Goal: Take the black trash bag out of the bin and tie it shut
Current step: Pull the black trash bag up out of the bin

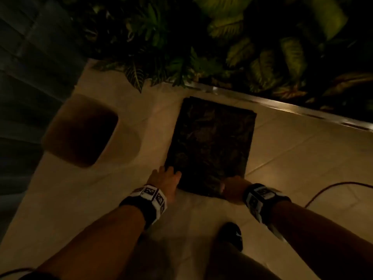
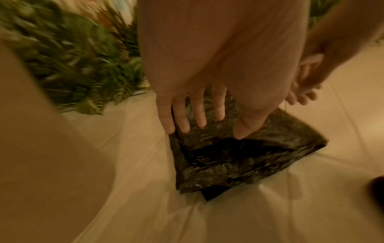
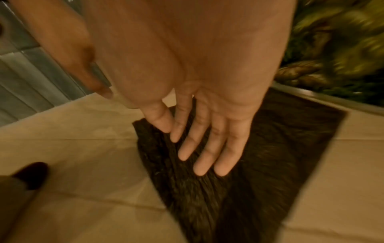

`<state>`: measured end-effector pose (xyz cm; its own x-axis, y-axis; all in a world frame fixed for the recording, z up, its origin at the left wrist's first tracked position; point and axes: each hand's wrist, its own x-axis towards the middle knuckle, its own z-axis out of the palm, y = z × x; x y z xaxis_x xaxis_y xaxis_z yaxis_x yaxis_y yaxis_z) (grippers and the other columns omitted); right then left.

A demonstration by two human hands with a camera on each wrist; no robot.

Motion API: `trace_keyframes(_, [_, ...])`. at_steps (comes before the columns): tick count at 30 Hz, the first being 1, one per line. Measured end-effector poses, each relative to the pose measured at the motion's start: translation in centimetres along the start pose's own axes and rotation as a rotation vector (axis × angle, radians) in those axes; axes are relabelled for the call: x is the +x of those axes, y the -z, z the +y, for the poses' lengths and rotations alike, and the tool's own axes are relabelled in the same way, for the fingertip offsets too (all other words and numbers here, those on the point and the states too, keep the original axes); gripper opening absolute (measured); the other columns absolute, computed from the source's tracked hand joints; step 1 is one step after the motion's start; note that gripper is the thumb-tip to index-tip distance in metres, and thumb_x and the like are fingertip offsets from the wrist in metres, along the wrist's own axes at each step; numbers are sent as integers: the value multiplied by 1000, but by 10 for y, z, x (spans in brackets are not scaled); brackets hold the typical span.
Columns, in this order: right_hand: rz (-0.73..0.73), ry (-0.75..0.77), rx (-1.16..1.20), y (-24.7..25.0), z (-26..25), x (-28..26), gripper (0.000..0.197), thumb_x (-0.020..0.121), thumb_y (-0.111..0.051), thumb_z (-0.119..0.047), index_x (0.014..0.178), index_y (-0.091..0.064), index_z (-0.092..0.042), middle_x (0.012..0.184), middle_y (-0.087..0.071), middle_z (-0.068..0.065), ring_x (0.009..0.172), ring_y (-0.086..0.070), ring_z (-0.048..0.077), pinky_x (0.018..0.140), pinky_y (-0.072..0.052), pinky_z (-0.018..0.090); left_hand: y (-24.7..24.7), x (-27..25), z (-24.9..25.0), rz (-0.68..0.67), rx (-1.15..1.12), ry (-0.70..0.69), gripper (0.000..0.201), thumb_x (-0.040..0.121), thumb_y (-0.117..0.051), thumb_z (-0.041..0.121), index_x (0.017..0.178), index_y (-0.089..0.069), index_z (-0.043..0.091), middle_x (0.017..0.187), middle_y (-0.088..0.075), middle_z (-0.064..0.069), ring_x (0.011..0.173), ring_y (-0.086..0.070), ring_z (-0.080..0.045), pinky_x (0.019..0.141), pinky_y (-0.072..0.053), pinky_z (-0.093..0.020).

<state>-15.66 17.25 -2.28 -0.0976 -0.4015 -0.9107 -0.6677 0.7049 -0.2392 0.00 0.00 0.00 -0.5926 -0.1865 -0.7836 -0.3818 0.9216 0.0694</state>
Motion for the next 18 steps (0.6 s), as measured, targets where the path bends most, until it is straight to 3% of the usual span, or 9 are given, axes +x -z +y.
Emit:
trace_keyframes(4, [125, 49, -102, -9, -10, 66, 42, 94, -41, -42, 131, -47, -21, 125, -55, 10, 106, -57, 31, 83, -47, 35, -29, 68, -6, 88, 76, -95, 68, 83, -61, 29, 142, -28, 22, 142, -34, -10, 126, -35, -34, 101, -37, -45])
trace_keyframes(9, [204, 55, -364, -30, -17, 123, 80, 84, -43, -66, 146, -23, -20, 143, -41, 11, 120, -50, 33, 94, -44, 42, -59, 142, -21, 194, 234, -227, 72, 79, -64, 44, 141, -32, 28, 141, -32, -10, 126, -34, -35, 97, -37, -46])
trace_keyframes(11, [249, 51, -391, -40, -15, 135, 82, 85, -47, -62, 148, -17, -19, 150, -31, 12, 122, -48, 34, 93, -43, 40, -65, 159, -24, 228, 268, -270, 58, 84, -59, 44, 136, -41, 26, 138, -37, -9, 124, -36, -33, 97, -36, -44])
trace_keyframes(13, [270, 57, -382, -47, -10, 144, 75, 89, -50, -51, 148, -20, -17, 144, -39, 14, 117, -52, 34, 89, -45, 40, -67, 170, -26, 238, 269, -306, 45, 90, -52, 38, 132, -49, 23, 133, -44, -8, 123, -38, -31, 96, -36, -41])
trace_keyframes(18, [205, -67, -207, -41, 20, 156, 34, 89, -59, -24, 121, -53, -13, 122, -57, 12, 102, -60, 30, 83, -52, 34, -55, 179, -27, 219, 138, -376, 31, 95, -46, 26, 121, -58, 15, 123, -57, -10, 113, -51, -29, 92, -41, -35])
